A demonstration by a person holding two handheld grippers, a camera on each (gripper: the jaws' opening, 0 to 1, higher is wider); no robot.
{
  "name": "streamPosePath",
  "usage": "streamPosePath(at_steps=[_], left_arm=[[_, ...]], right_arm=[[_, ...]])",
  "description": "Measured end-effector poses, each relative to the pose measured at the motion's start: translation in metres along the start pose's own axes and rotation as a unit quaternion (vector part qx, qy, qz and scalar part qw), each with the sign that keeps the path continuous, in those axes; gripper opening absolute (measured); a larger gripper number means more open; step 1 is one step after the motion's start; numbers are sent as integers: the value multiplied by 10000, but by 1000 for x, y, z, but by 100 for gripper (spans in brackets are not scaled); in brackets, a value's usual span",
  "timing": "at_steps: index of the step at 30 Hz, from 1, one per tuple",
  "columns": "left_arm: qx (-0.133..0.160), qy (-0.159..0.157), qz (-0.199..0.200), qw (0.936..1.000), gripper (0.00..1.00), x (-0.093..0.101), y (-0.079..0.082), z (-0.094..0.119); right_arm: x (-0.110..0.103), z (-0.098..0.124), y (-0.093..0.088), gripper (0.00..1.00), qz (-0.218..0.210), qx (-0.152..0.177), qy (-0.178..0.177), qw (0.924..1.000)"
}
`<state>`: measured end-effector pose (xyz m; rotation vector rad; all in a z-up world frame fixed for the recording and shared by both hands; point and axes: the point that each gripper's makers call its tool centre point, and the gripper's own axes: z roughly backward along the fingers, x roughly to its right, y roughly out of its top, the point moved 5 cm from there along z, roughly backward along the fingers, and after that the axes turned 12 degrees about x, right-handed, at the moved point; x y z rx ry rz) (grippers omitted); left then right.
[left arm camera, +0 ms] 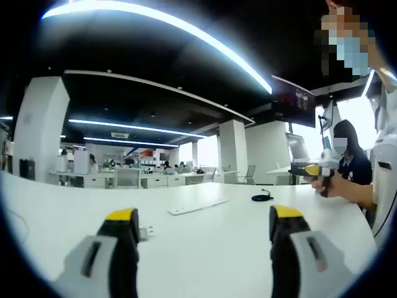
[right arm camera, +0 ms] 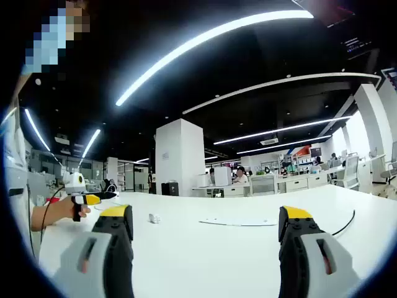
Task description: Plug the desk Type‑C cable into the charger adapter.
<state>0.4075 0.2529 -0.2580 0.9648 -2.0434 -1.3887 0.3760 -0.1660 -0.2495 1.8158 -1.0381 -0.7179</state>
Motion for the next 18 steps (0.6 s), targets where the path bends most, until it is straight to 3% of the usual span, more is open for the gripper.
streamPosePath(at_steps=[18], left_arm=[[68, 46, 12, 10000, 87, -1, 1, 4]], right_arm=[[-3, 3, 4, 100, -168, 128, 88, 9997]])
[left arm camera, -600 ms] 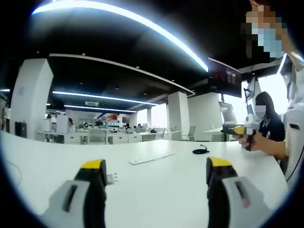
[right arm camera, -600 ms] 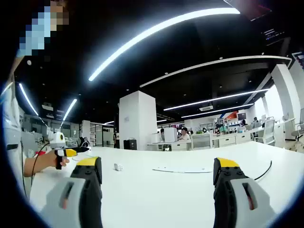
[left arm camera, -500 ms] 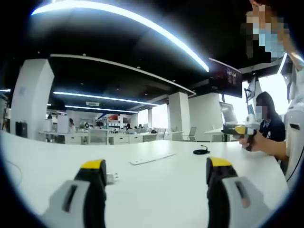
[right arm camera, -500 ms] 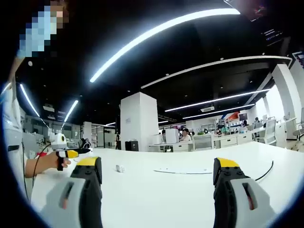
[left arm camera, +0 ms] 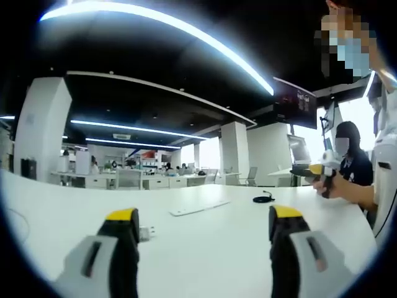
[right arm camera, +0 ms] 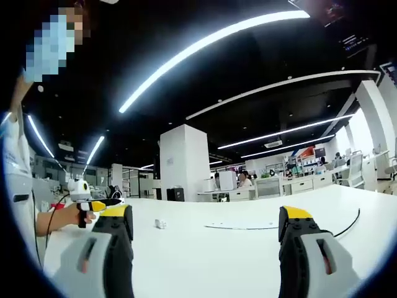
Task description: Plug the desk Type‑C cable into the charger adapter.
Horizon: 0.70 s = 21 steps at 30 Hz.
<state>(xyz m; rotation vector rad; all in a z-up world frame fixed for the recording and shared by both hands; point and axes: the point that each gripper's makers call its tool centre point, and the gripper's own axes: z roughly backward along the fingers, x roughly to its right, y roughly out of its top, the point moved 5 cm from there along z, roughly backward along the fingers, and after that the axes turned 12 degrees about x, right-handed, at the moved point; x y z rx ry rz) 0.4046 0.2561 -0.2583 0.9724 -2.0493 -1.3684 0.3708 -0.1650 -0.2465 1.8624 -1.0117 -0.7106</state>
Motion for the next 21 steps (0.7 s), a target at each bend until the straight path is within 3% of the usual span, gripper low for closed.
streamPosePath(at_steps=[21], left_arm=[[64, -71, 47, 9999, 87, 2, 2, -1]], right_arm=[[-1, -1, 0, 100, -24, 4, 38, 10000]])
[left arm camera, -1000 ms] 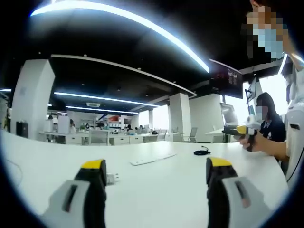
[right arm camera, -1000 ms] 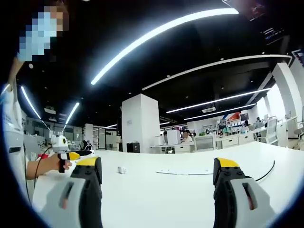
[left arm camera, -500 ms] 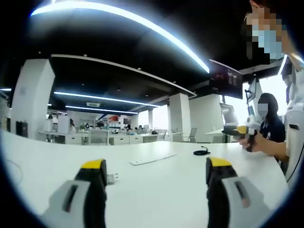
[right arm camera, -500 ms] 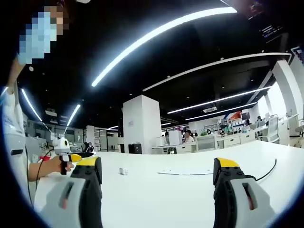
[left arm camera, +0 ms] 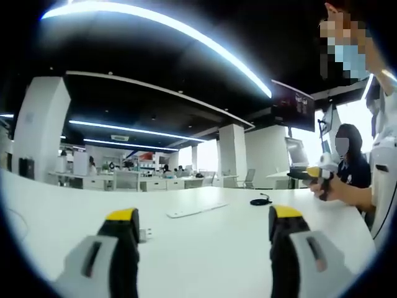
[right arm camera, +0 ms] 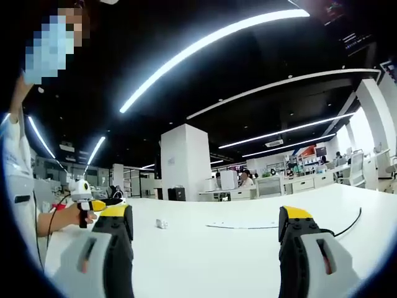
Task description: Plug the desk Type‑C cable into the charger adapter.
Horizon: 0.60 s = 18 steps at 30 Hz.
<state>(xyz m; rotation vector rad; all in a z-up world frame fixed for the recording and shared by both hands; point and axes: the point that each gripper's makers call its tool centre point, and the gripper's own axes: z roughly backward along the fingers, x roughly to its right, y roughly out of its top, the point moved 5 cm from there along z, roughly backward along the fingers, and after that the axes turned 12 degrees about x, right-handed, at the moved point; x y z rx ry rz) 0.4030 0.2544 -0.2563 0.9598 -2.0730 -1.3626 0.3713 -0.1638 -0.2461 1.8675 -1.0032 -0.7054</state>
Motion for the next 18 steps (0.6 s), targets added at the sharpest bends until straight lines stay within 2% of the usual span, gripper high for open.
streamPosePath(at_steps=[18], left_arm=[[-4, -2, -17, 10000, 87, 1, 0, 0]], right_arm=[[-2, 0, -1, 100, -39, -37, 71, 10000]])
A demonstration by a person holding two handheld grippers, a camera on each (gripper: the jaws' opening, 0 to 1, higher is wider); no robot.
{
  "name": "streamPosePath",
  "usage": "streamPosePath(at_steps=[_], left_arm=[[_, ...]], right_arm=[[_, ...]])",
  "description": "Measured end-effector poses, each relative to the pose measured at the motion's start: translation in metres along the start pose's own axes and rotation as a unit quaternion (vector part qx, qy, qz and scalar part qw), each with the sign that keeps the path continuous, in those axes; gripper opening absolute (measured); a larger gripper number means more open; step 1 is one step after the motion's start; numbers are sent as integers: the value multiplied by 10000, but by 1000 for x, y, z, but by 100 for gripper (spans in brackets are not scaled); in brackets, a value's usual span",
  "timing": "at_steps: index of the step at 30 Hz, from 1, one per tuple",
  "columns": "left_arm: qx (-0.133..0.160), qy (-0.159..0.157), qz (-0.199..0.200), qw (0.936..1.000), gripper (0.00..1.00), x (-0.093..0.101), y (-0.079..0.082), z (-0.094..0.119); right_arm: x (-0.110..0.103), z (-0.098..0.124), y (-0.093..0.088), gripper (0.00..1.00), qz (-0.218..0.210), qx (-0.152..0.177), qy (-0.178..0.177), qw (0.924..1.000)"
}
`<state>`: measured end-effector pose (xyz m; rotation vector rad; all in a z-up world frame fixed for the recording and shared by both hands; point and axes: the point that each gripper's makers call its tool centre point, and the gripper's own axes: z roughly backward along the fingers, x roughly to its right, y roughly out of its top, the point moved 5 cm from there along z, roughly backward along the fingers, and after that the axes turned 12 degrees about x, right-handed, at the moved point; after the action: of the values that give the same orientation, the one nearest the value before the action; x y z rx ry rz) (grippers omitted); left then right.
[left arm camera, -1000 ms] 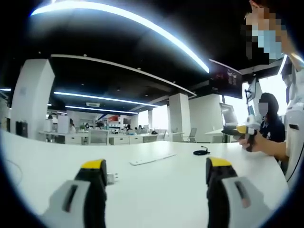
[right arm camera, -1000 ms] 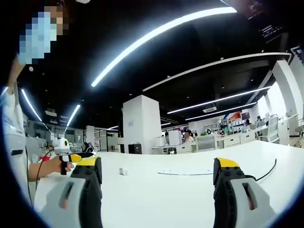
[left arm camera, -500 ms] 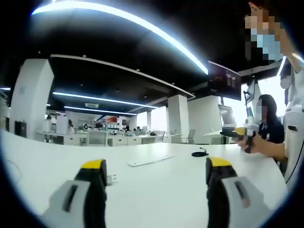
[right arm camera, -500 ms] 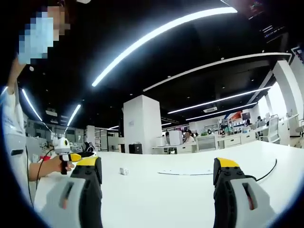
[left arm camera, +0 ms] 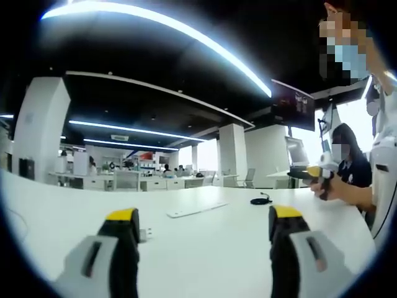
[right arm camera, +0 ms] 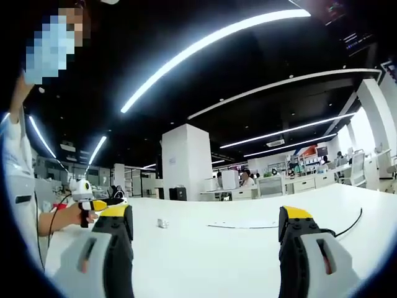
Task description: Plug the desk Type‑C cable into the charger adapter.
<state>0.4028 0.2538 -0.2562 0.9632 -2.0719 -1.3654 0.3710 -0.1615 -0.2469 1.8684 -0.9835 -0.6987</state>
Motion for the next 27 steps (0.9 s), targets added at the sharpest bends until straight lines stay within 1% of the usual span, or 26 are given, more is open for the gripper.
streamPosePath(at_steps=[4, 16, 24, 27], left_arm=[[-22, -13, -53, 10000, 87, 1, 0, 0], [-43, -18, -34, 10000, 87, 1, -1, 0], [-68, 2, -49, 10000, 86, 1, -2, 0], [-75, -6, -56, 10000, 86, 1, -2, 1]], right_arm=[[-1, 0, -1, 100, 77, -36, 25, 10000], [-3, 0, 1, 100, -23, 28, 84, 10000], [-4, 0, -2, 90, 132, -112, 166, 9997], [-5, 0, -2, 89, 141, -97, 194, 9997]])
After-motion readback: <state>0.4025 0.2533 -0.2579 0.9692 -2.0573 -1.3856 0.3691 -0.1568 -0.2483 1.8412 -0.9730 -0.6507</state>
